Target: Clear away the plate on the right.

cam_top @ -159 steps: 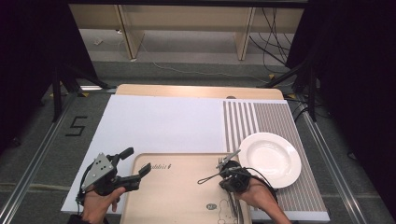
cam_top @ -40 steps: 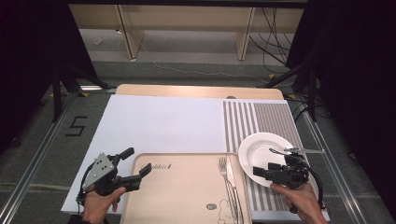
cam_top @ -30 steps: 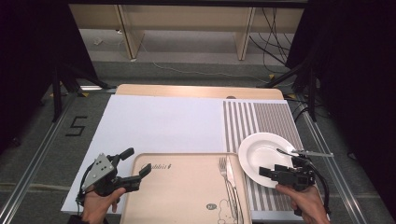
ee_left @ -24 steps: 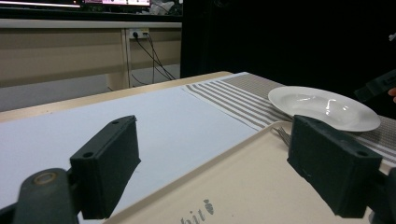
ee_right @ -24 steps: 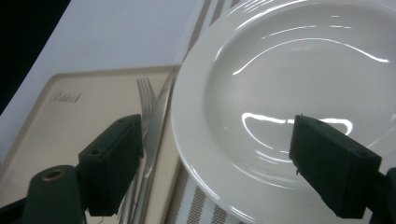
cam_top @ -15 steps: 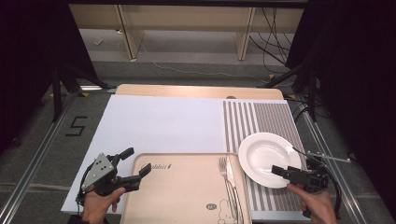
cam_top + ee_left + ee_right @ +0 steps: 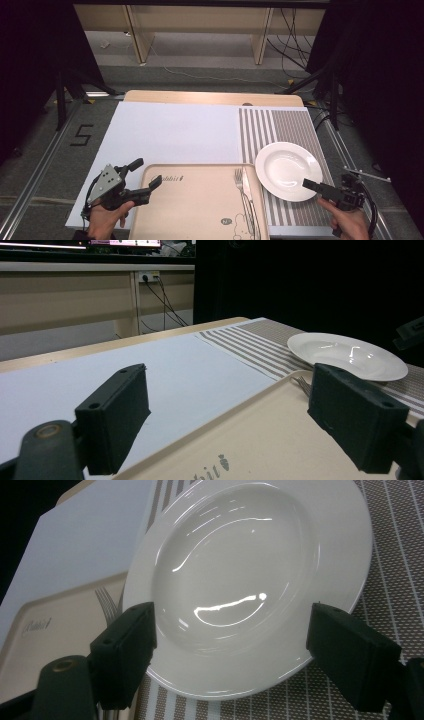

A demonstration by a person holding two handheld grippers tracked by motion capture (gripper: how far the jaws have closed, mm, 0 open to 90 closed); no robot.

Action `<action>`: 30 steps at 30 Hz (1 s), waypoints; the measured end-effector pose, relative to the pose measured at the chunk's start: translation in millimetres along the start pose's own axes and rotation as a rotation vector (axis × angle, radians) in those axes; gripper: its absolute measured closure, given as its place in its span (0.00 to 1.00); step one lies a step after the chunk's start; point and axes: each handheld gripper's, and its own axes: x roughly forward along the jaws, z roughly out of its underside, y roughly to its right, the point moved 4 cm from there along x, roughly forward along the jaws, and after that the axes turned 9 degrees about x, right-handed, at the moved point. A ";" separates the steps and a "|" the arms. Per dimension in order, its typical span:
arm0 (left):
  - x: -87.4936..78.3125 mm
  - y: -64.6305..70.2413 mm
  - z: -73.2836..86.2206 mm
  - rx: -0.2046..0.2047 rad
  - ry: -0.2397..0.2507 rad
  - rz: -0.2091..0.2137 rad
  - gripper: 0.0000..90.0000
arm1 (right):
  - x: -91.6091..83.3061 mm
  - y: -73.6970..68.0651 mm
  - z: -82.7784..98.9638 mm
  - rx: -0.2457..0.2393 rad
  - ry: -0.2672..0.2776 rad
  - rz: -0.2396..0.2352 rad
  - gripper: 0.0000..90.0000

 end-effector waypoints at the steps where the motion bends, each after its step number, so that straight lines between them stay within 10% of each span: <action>1: 0.1 -0.1 0.1 0.001 0.000 -0.001 0.18 | 0.6 3.2 -1.2 -0.025 0.014 0.008 0.24; 30: 2.1 1.0 -0.1 0.001 0.007 0.010 0.18 | 6.1 22.0 1.3 0.139 -0.056 0.001 0.27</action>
